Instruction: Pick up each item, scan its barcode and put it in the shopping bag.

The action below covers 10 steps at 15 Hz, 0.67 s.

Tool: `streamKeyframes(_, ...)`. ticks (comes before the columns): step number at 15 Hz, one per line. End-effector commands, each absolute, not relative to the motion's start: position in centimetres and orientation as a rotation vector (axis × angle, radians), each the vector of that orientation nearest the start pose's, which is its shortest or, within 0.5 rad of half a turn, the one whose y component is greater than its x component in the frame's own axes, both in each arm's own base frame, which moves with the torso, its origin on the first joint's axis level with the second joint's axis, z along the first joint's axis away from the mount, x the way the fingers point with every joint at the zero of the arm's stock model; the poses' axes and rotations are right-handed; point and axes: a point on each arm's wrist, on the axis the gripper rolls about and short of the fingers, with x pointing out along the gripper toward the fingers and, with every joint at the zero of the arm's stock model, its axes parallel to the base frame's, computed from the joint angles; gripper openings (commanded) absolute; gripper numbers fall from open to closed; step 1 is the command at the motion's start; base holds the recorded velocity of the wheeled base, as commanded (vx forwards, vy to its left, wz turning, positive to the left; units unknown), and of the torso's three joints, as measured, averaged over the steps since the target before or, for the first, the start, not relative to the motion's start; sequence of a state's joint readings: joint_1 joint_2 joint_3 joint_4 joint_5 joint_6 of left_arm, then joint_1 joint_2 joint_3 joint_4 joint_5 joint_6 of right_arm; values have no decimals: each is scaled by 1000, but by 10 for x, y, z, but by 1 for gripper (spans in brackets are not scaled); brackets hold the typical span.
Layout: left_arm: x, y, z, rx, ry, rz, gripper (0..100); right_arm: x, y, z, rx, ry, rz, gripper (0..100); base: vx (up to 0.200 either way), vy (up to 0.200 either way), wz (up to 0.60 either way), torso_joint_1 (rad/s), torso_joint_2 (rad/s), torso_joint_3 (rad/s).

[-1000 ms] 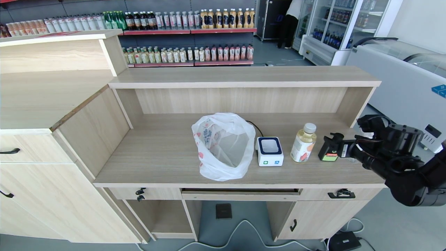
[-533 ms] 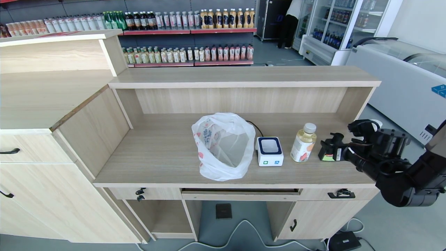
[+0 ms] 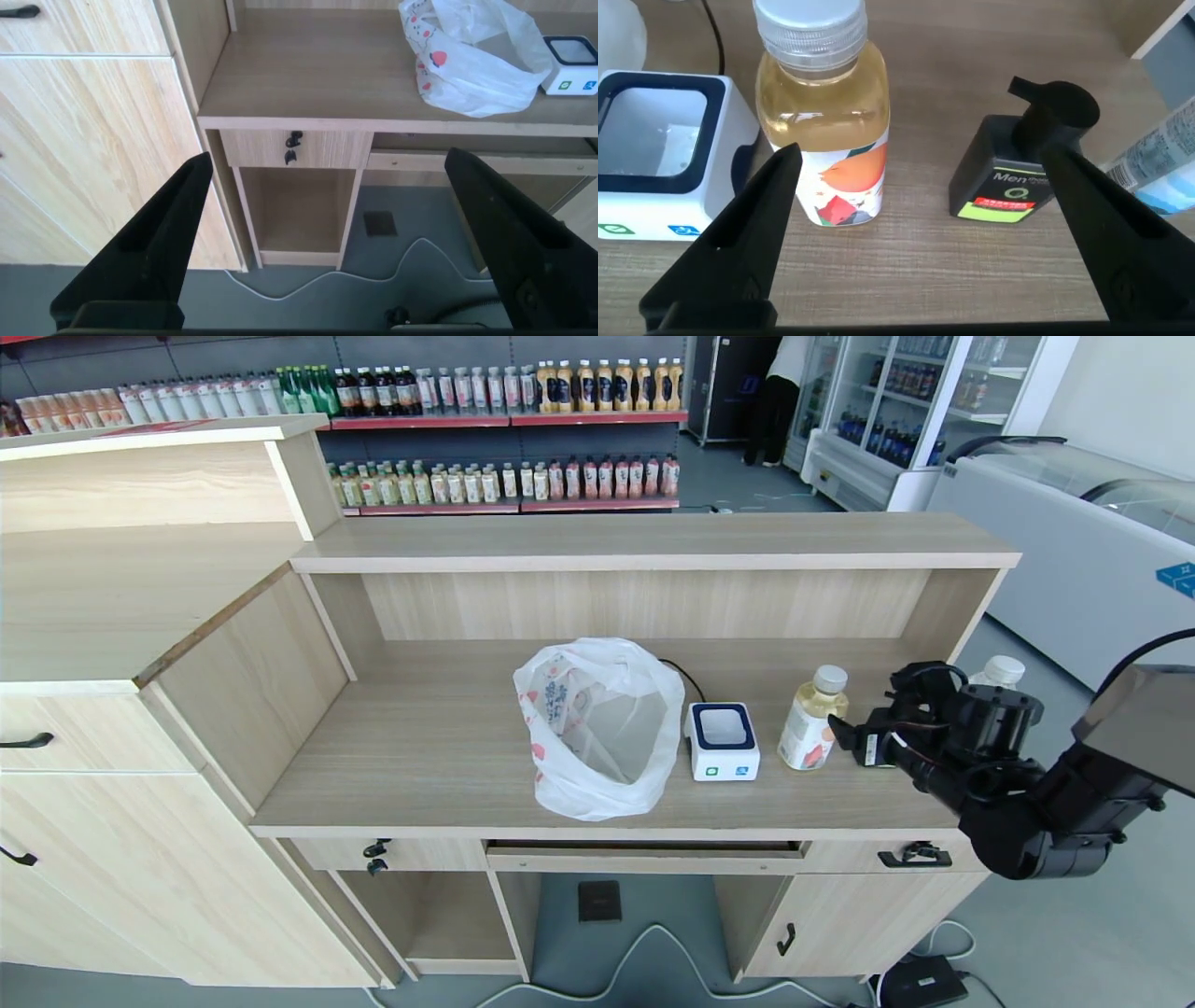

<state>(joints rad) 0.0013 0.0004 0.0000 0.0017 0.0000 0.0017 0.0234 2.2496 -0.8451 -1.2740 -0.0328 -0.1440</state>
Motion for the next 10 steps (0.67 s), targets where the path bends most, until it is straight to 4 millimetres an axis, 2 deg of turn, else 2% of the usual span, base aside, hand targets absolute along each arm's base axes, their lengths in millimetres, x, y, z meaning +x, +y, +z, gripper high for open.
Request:
streamKeyframes(1,-23,0,75,2,2,2,100,398,15,48,-151,139,16,100,0,0,0,0,0,0)
streamKeyframes(10,-23,0,75,2,2,2,100,412,26,37,-153,123,43,100,0,0,0,0,0,0)
